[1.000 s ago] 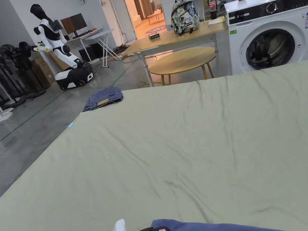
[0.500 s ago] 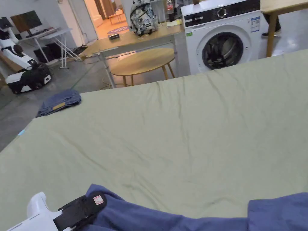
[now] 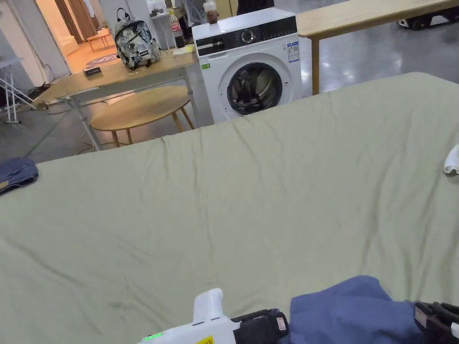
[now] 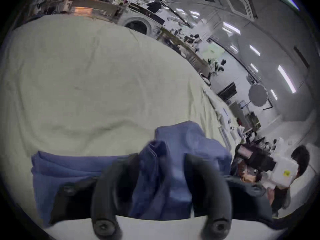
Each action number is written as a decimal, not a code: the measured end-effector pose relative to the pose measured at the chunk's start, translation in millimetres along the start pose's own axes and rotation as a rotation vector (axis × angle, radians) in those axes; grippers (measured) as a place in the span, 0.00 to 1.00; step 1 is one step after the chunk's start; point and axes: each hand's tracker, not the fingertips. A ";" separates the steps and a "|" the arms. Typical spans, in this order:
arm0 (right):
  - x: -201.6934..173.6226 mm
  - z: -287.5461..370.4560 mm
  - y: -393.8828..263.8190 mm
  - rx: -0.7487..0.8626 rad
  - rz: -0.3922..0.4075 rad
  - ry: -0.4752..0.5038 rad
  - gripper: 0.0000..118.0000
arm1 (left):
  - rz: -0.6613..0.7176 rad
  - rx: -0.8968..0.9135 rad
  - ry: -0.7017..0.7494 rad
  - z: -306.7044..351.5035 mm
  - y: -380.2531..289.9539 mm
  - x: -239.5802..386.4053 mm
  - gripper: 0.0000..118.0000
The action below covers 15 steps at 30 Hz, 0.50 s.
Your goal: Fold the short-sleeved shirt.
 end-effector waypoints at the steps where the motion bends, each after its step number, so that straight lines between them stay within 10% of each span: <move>1: 3.0 1.6 -0.4 0.003 -0.011 -0.001 0.00 | 0.028 0.035 -0.047 7.9 0.1 -0.9 0.45; 4: 11.1 3.9 -2.0 0.013 -0.041 -0.002 0.00 | 0.071 0.071 -0.121 30.7 0.5 -15.3 0.41; 6: 14.8 1.0 -2.9 0.011 -0.051 -0.004 0.00 | 0.066 0.107 -0.070 35.0 -4.0 -20.7 0.00; 15: -1.2 -4.8 -6.9 -0.018 -0.016 0.014 0.00 | -0.106 -0.131 0.013 -49.5 -47.7 -2.1 0.00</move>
